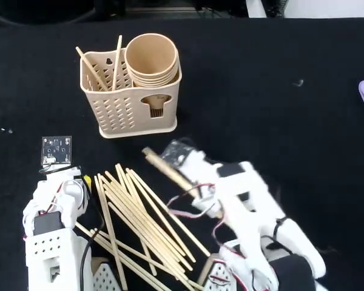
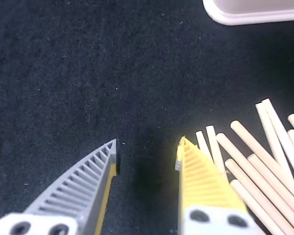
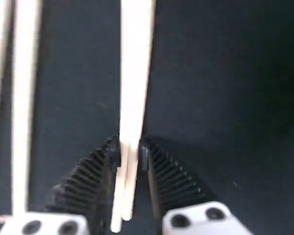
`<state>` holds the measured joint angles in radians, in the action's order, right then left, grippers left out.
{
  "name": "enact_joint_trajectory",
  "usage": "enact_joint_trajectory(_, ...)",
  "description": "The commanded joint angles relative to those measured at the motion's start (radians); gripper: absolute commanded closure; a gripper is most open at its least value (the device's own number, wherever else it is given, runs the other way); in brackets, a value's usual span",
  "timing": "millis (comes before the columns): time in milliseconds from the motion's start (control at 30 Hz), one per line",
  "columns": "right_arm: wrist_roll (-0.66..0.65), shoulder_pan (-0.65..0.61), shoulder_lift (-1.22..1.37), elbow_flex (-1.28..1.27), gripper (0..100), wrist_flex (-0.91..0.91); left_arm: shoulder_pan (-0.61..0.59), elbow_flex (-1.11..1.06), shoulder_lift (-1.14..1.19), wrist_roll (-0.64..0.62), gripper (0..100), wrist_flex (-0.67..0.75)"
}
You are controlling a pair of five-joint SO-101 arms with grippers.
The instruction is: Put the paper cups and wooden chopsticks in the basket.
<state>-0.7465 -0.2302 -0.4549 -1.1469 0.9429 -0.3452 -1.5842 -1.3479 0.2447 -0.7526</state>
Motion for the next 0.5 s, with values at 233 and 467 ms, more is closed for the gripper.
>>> enact_joint_trajectory(233,-0.034,0.077,-0.007,0.102,98.7,0.066,-0.004,0.004,-0.009,-0.006,80,0.017)
enact_joint_trajectory(467,0.17,0.008,-0.007,0.182,86.4,0.074,-0.004,0.004,-0.009,-0.006,80,0.017)
